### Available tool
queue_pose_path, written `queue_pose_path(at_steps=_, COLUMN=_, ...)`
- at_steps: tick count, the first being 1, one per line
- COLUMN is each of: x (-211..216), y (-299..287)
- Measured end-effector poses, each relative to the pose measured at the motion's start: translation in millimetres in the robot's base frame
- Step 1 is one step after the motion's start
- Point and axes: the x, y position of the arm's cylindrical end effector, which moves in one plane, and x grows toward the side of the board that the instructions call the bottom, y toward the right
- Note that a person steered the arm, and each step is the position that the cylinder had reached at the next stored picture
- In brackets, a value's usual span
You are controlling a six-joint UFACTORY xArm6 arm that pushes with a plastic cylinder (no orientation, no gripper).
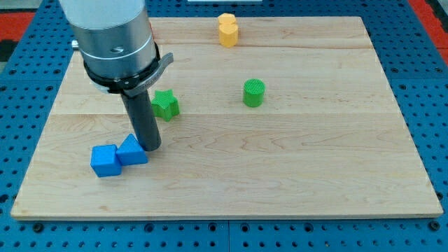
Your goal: Slide green star towards the bottom right
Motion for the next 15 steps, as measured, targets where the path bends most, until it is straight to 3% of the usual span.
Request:
queue_pose_path(at_steps=2, x=10.2, y=-1.2)
queue_pose_path(at_steps=3, x=-4.2, y=2.7)
queue_pose_path(at_steps=5, x=-82.3, y=-32.2)
queue_pose_path(at_steps=6, x=-94.7, y=-46.4)
queue_pose_path(at_steps=9, x=-60.5, y=33.2)
queue_pose_path(at_steps=12, x=-65.2, y=106.9)
queue_pose_path(at_steps=14, x=-23.4, y=155.7)
queue_pose_path(at_steps=15, x=-22.6, y=177.9)
